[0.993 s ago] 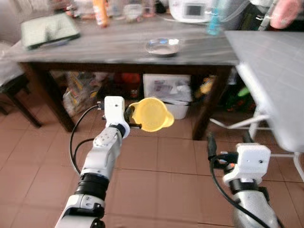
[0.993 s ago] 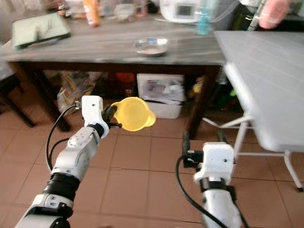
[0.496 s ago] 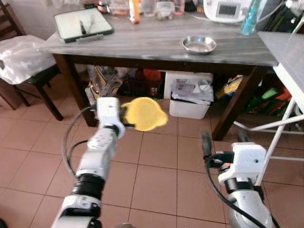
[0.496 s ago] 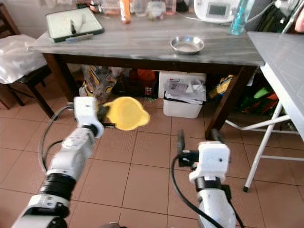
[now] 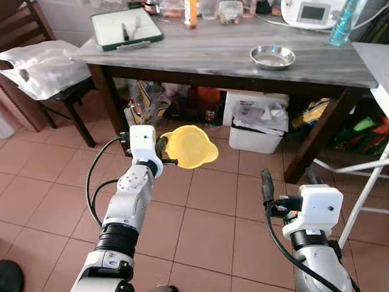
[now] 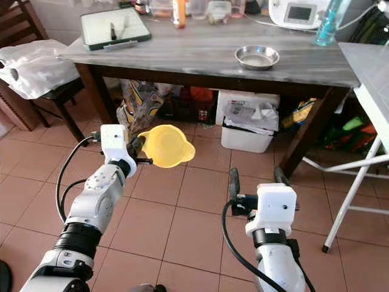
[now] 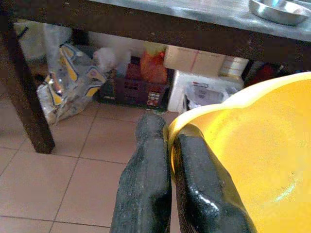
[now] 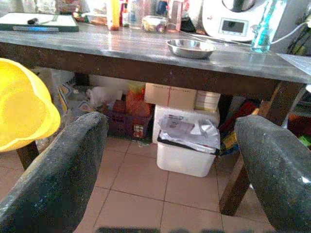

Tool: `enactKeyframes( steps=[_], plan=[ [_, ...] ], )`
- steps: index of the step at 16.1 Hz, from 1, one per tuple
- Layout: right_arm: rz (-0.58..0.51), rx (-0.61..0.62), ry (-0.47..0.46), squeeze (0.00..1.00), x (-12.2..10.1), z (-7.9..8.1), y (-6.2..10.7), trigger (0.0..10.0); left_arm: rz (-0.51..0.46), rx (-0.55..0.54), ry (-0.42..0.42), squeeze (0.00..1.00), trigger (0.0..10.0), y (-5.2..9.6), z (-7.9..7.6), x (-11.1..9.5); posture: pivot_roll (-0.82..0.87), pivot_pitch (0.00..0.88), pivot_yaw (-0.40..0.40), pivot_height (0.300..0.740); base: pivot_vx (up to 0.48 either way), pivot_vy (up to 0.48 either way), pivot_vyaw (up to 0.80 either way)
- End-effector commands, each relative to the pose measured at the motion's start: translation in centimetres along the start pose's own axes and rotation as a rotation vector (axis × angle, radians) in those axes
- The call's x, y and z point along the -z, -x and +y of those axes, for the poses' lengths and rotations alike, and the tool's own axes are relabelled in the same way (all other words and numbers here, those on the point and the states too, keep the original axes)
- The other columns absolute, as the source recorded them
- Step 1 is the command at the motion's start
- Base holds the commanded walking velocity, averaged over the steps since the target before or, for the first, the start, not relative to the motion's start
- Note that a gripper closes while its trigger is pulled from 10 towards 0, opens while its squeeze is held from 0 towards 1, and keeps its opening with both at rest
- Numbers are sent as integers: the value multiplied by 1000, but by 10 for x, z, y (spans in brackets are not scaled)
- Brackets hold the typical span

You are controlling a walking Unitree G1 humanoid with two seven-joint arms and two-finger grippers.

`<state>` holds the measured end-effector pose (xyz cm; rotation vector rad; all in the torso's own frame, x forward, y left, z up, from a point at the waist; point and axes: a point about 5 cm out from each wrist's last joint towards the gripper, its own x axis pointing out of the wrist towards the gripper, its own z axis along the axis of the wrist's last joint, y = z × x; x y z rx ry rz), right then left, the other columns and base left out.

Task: Setting the table

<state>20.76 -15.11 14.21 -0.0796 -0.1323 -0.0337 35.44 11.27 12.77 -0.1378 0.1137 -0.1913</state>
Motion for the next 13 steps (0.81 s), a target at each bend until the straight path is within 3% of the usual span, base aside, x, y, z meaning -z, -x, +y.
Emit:
enactKeyframes(
  steps=[1, 13],
  plan=[
    [-20, 2, 0, 0, -5, 0, 2, 10000, -28, 25, -7, 0, 0, 1, -3, -4, 44, 120, 33, 740, 0, 0, 0],
    [-27, -5, 7, 0, -6, 1, -1, 10000, -39, 48, -2, 0, 0, 0, -6, -5, 45, 111, 32, 740, 296, 0, 0]
  ],
)
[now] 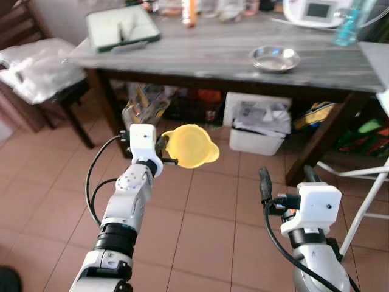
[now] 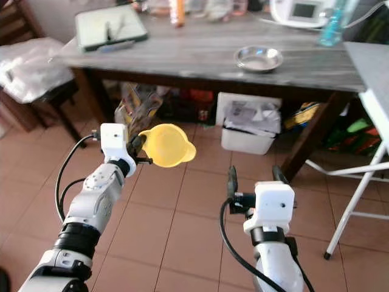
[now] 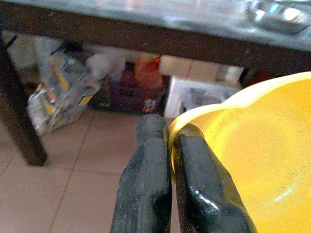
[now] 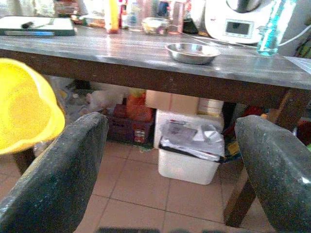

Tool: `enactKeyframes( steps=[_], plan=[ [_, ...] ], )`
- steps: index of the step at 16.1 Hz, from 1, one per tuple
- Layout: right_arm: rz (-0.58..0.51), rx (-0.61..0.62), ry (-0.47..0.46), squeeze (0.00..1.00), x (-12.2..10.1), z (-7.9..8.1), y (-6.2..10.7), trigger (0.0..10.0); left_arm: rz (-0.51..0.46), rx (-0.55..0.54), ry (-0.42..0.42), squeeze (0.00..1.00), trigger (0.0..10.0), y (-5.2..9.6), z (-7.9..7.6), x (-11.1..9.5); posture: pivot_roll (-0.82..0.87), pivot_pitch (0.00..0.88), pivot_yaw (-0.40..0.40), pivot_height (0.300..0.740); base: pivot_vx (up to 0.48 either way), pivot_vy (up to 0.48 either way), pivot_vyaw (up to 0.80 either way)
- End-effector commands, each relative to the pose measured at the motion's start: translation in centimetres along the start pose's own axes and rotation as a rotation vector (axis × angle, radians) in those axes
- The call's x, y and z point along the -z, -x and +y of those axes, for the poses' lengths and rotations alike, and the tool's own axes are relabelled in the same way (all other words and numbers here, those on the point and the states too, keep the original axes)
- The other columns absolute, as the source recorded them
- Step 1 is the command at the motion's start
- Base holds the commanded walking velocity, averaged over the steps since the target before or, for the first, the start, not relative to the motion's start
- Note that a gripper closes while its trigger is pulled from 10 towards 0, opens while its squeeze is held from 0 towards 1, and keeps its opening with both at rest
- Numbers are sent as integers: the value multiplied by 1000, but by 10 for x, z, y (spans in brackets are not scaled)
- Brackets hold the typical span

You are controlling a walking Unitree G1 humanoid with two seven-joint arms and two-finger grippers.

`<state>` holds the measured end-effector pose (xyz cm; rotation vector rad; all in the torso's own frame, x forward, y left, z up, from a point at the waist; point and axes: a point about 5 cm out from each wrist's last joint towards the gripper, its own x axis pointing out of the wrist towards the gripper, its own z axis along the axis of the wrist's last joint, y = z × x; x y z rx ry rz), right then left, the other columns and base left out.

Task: Setting the table

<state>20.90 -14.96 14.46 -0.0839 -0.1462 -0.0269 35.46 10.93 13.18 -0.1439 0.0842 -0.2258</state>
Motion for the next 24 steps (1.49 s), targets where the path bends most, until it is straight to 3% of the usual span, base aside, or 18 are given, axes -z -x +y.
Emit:
enactKeyframes(
  steps=[1, 17, 24],
  plan=[
    [-13, 2, 4, 0, -3, -1, 1, 10000, -15, 14, 0, 0, 0, 1, -3, -2, 45, 110, 33, 740, 364, 0, 0],
    [-14, 75, 6, 0, -4, -9, 9, 10000, -9, 88, 13, 0, 0, -1, -18, -1, 24, 115, 51, 740, 363, 0, 0],
    [-27, 81, 34, 0, -9, -12, 12, 10000, -67, 142, 28, 0, 0, -2, -31, -15, 13, 117, 44, 740, 359, 0, -665]
  ],
)
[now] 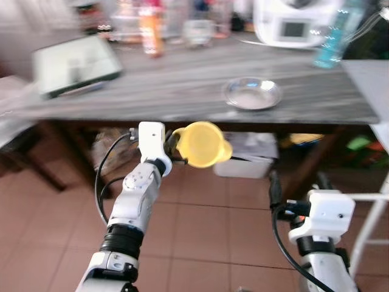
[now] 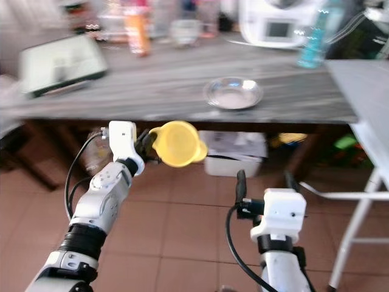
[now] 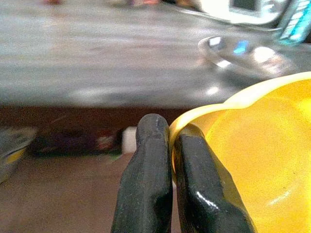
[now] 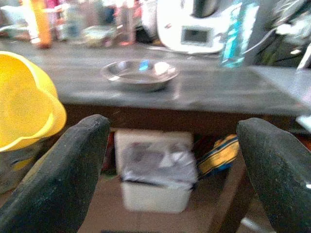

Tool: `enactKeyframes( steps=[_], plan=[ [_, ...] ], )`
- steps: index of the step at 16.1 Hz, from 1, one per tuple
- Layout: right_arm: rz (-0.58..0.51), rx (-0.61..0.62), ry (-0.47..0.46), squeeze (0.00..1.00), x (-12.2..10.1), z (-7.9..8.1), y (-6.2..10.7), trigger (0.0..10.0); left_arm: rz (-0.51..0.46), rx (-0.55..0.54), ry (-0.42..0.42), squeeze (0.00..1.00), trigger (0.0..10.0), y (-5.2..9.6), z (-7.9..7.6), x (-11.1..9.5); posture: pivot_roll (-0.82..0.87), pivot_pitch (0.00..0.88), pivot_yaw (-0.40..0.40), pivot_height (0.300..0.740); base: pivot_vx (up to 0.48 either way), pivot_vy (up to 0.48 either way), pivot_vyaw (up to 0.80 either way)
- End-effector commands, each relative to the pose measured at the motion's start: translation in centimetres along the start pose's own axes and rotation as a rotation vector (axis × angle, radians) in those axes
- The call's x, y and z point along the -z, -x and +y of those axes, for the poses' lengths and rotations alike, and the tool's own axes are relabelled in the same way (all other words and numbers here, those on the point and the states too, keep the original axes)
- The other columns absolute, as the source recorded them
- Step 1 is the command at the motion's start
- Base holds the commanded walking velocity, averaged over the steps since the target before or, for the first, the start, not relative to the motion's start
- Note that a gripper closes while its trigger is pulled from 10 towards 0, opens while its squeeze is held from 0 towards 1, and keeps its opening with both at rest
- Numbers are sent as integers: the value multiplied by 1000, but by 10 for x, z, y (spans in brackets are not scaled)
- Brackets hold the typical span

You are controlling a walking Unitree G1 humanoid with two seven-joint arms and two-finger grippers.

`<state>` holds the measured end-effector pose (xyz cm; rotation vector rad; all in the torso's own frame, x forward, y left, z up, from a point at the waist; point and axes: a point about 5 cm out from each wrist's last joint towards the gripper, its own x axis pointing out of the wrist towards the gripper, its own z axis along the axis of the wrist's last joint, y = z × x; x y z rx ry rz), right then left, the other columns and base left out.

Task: Setting the table

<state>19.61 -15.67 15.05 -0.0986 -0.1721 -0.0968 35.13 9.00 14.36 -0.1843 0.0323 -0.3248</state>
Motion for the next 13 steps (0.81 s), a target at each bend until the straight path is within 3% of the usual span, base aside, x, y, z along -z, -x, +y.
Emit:
enactKeyframes(
  steps=[1, 4, 8, 13],
  plan=[
    [-16, 30, 29, 0, -7, -9, 5, 10000, -58, 53, -15, 0, 0, -2, -10, -17, 10, 120, 38, 740, 334, 0, -619],
    [-10, 56, 49, 0, -10, -15, 14, 10000, -77, 52, -44, 0, 0, 5, -2, -20, 7, 120, 37, 740, 326, 0, -206],
    [40, 112, 91, 0, -7, -30, 35, 10000, -48, 12, -143, 0, 0, 34, 30, -6, 9, 123, 37, 740, 293, 0, 0],
    [24, 85, 115, 0, -12, -30, 29, 10000, -183, -11, -215, 0, 0, 43, 28, -30, 21, 112, 22, 740, 247, 0, 0]
  ],
)
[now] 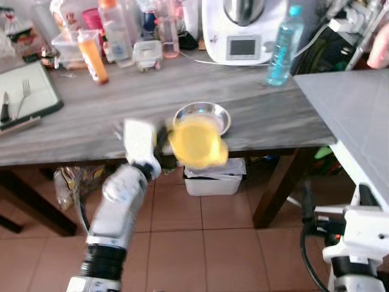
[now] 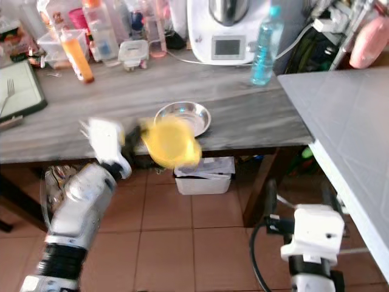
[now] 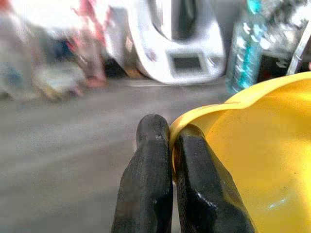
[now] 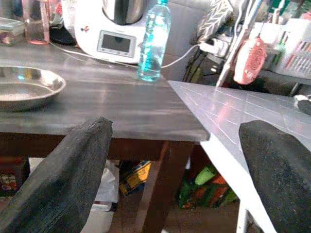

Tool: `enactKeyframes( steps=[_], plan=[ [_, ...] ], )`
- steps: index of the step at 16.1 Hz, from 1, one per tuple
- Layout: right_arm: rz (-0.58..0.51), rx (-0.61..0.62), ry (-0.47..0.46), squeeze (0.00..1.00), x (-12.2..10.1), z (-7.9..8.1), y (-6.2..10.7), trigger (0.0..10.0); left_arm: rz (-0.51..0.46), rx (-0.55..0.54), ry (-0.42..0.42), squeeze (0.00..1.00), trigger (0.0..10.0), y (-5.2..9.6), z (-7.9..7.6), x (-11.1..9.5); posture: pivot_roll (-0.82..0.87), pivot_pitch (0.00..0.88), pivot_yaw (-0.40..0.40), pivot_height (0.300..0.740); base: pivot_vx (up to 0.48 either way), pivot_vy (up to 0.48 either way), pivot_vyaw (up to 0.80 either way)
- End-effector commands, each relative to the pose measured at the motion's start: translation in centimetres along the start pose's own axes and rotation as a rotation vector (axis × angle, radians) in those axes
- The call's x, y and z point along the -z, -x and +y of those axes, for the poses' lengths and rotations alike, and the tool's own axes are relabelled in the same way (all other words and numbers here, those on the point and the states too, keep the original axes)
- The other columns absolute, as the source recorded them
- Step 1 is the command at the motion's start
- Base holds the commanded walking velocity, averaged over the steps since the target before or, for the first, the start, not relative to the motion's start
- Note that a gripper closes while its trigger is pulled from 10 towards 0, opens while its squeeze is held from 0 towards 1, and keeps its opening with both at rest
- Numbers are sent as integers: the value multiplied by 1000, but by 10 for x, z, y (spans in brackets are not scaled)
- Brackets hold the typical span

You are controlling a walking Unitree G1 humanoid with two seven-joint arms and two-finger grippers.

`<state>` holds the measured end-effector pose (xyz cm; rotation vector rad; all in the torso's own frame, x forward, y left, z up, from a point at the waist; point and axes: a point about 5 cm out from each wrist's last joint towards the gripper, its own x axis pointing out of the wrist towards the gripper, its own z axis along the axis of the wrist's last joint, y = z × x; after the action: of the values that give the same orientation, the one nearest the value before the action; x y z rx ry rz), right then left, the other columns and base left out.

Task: Setting the table

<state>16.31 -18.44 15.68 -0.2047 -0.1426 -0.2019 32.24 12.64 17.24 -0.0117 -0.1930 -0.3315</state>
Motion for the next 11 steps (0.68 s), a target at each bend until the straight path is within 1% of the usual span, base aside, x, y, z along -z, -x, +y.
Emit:
enactKeyframes(
  steps=[1, 2, 3, 6, 7, 9, 11],
  plan=[
    [-1, -10, -2, 0, -3, 1, 1, 10000, 9, -49, -23, 0, 0, 9, 11, 2, 24, 114, 19, 740, 0, 0, 0],
    [-1, -12, -2, 0, -2, 1, 2, 10000, 7, -64, -21, 0, 0, 10, 13, 1, 30, 112, 15, 740, 0, 0, 0],
    [-3, -16, -5, 0, -2, 3, 0, 10000, -4, -81, -27, 0, 0, 8, 15, -2, 30, 112, 15, 740, 0, 0, 0],
    [-11, -33, -14, 0, -4, 7, -4, 10000, -17, -109, -25, 0, 0, 0, 14, -8, 34, 113, 10, 740, 0, 0, 0],
    [-11, -34, -16, 0, -4, 7, -4, 10000, -19, -123, -30, 0, 0, -2, 14, -8, 34, 113, 10, 740, 266, 0, 0],
    [-15, -38, -18, 0, -4, 8, -5, 10000, -9, -132, -4, 0, 0, -6, 13, -7, 31, 114, 12, 740, 268, 0, 0],
    [-20, -43, -21, 0, -5, 11, -6, 10000, -10, -125, 0, 0, 0, -10, 9, -7, 29, 117, 16, 740, 304, 0, 0]
  ],
)
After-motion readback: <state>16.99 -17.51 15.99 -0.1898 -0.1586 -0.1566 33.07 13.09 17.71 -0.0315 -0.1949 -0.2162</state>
